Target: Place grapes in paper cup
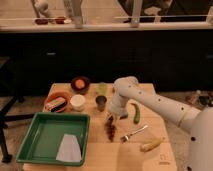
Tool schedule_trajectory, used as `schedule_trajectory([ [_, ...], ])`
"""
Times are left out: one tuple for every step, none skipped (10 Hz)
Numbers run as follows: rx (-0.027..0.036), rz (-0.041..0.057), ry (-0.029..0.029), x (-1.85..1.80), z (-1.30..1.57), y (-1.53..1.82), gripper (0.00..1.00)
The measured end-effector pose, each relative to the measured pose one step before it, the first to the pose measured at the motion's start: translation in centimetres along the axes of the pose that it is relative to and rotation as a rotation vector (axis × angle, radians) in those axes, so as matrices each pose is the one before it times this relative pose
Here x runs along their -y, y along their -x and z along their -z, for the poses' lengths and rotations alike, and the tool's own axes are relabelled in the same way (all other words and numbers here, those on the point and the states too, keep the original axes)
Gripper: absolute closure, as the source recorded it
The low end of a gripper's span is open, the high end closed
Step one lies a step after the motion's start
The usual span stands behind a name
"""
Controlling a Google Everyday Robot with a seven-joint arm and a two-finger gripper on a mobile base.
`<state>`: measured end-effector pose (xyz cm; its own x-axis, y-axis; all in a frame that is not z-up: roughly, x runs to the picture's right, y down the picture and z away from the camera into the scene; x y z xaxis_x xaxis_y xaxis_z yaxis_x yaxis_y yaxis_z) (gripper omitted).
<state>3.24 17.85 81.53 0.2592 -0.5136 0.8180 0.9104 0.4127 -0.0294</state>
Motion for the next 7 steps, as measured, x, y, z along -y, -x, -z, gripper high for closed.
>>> schedule_trajectory([
  [-0.00598, -0.00323, -0.02305, 0.069, 0.93, 0.304, 1.0],
  [-0.00813, -0.00388, -0.02963, 0.269, 1.396, 0.547, 1.0],
  [-0.00832, -0.01088, -0.02276, 0.127, 1.118, 0.408, 1.0],
  [-0.01184, -0.01536, -0.02061, 0.175, 1.099, 0.461, 1.0],
  [-0.0132, -0.01285, -0.01677, 0.191, 0.797, 0.5, 1.0],
  [-0.01105, -0.0036, -0.01201, 0.183, 0.595, 0.412, 1.0],
  [-0.023, -0.002, -0.01232, 0.302, 0.715, 0.665, 1.0],
])
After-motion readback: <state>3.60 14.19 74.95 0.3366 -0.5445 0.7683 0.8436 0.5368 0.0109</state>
